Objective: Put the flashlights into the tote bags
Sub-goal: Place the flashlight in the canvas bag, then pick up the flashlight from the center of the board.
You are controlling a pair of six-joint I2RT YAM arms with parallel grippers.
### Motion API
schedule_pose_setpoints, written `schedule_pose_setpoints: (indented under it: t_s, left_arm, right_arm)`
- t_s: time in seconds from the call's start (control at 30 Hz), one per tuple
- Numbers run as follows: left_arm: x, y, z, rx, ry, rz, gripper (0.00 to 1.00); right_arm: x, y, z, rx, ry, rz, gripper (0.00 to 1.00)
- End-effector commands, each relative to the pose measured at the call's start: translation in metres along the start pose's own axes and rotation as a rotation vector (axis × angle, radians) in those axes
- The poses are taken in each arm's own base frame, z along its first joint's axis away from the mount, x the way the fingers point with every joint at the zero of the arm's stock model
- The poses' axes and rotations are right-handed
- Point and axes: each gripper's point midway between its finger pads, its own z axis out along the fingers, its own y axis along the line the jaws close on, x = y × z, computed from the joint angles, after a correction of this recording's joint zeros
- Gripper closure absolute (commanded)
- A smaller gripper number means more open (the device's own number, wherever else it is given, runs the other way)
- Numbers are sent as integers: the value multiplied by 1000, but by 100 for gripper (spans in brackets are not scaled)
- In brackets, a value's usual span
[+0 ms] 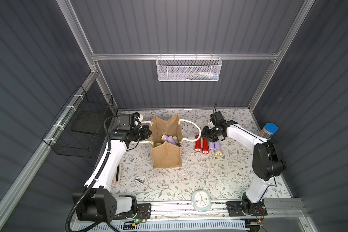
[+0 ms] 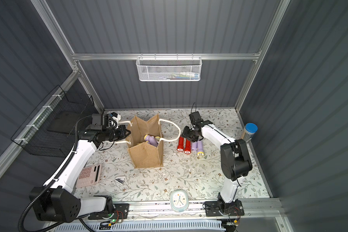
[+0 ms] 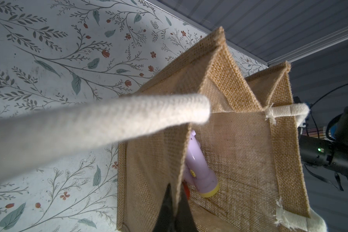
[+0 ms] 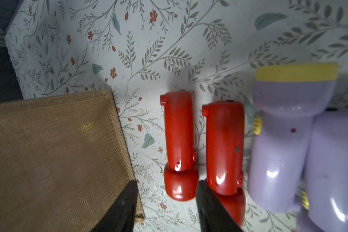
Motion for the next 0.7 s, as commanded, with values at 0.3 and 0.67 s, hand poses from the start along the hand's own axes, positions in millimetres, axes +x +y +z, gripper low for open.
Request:
schedule_pose_setpoints:
  t_s: [0.3, 0.67]
  left_arm:
    - [-10, -1, 0, -10, -7, 8, 100]
    - [-8, 2, 1, -18, -4, 15, 100]
  right_arm:
    - [-4, -2, 41, 169, 59, -87, 50]
    - [4, -17, 66, 298, 103, -123, 50]
